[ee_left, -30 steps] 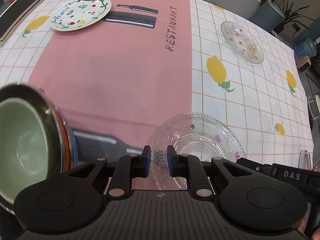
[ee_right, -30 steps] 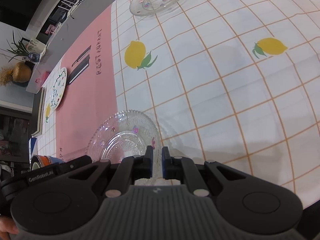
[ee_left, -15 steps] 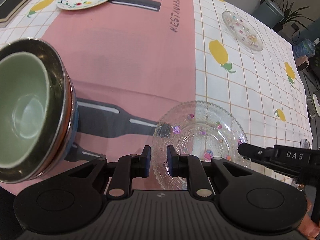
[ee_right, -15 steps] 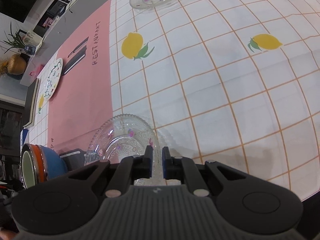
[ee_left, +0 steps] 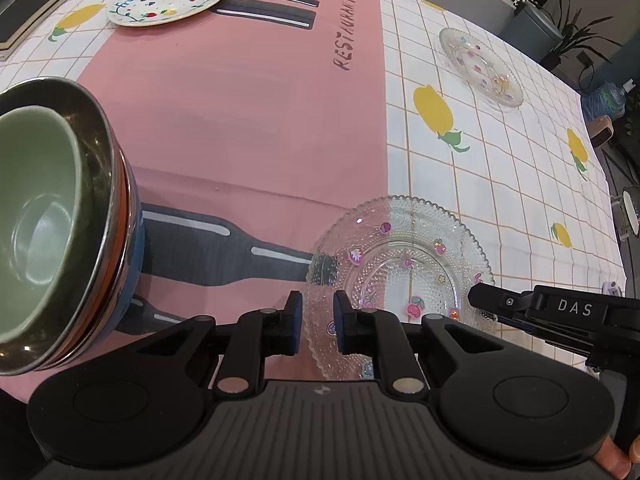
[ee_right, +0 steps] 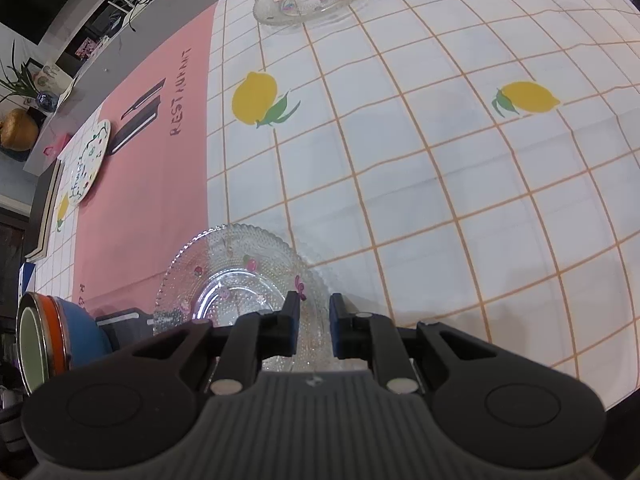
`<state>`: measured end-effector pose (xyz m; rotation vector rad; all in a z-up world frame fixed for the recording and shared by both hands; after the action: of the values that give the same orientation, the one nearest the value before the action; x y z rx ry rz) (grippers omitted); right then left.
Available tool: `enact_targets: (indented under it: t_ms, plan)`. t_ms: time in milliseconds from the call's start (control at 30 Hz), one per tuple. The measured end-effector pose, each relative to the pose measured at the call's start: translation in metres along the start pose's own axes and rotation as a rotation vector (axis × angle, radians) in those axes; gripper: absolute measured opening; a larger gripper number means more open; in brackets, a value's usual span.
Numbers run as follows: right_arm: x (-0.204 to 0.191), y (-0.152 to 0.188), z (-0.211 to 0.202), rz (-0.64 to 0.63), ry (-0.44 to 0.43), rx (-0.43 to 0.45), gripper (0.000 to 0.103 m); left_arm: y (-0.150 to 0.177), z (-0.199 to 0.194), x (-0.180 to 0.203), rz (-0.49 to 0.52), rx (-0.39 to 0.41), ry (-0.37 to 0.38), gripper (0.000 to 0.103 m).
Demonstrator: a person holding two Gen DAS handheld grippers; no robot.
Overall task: Organize plates and bowls
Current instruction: 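Slide the glass plate with both grippers toward the bowl stack, then open both grippers and lift them off the glass plate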
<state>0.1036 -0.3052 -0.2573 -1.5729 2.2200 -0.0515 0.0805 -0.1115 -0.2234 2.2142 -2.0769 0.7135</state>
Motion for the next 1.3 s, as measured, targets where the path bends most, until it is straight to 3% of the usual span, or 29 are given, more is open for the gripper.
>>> enact_targets:
  t_ms: [233,467,700,1000,1300]
  plan:
    - [-0.001,-0.001,0.001,-0.009,0.003,0.003,0.014,0.0,0.0,0.001,0.009,-0.007,-0.002,0.018]
    - [-0.003,0.0,0.0,-0.001,-0.021,0.006,0.027,-0.003,-0.002,0.002,0.003,0.009,0.004,0.018]
    - [-0.004,-0.004,-0.008,0.008,-0.035,0.044,0.044,-0.012,-0.013,0.011,0.064,0.076,-0.016,0.027]
    - [-0.009,-0.015,-0.032,-0.017,-0.033,0.173,0.045,-0.03,-0.033,0.029,0.109,0.186,0.015,0.027]
    - [-0.018,-0.035,-0.06,-0.105,-0.03,0.343,0.047,-0.056,-0.052,0.056,0.161,0.276,0.1,0.027]
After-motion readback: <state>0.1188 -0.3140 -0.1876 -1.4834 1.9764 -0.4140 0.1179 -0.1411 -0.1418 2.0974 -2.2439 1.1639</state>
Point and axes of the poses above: each gripper's, at about its wrist camera, not at the fingertips, and z roughly the way its jaws point, x to its right, y to its underside, the point moved 9 cm from there along z, roughly the way its jaws point, and after that the axes turned 6 degrees about y, right-handed, at the moved point
